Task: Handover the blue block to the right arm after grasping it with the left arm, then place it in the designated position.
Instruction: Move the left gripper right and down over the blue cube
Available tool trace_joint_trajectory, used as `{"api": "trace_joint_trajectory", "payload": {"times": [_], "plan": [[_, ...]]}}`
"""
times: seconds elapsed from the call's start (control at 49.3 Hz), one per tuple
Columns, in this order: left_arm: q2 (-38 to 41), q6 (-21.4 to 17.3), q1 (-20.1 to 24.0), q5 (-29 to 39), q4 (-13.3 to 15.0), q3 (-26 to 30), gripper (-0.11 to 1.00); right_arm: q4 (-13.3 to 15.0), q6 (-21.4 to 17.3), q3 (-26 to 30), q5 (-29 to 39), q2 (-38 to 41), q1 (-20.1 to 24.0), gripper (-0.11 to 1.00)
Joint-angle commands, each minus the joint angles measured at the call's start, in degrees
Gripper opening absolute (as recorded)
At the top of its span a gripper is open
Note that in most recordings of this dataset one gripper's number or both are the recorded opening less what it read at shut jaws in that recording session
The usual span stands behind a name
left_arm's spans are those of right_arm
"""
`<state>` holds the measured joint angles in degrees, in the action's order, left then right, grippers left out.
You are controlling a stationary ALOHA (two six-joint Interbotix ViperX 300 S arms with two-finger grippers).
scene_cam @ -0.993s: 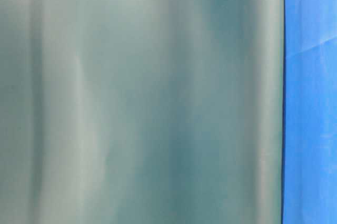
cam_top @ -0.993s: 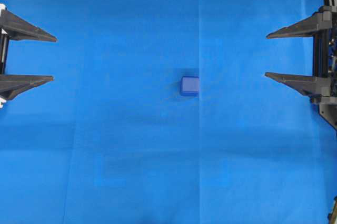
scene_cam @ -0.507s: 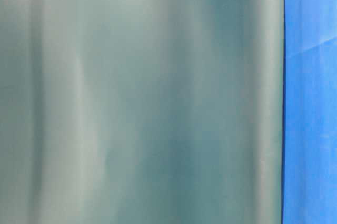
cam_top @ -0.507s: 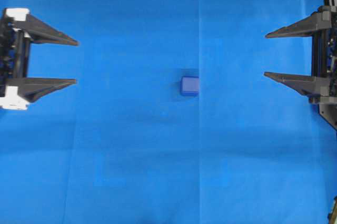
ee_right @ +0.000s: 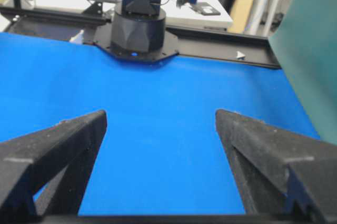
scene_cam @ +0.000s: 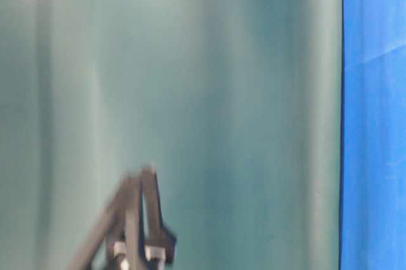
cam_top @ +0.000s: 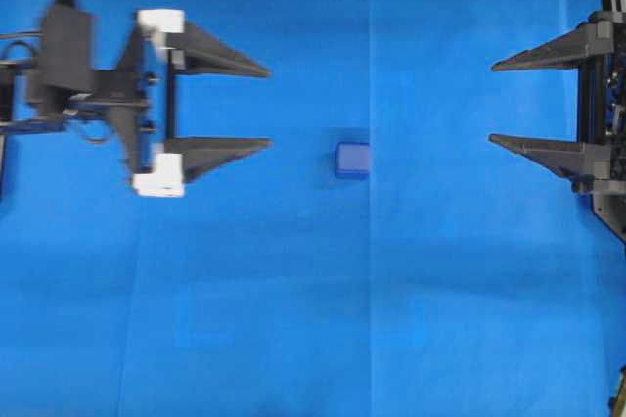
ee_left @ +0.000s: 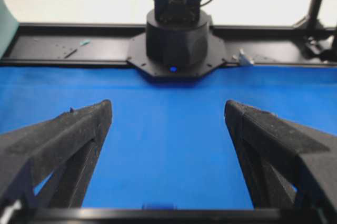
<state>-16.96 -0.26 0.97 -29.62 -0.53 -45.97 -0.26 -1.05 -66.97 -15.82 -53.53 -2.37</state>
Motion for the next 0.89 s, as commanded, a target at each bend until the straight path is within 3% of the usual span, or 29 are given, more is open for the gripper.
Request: {"api": "trace_joint_trajectory", "payload": {"times": [0.0,0.466,0.872], "plan": [[2.99,-0.18,0.09,0.53,-0.09,5.27,0.91,-0.26,-0.09,1.23,-0.7,0.44,-0.09,0.97],[16.7,-0.26,1.32,7.12,-0.18,22.41,0.91,-0.26,-0.09,1.05,-0.62,0.79,-0.09,0.97],[17.14,0.62,1.58,14.41,-0.26,24.52,0.91,-0.26,-0.09,1.14,-0.7,0.88,-0.09,0.97]]}}
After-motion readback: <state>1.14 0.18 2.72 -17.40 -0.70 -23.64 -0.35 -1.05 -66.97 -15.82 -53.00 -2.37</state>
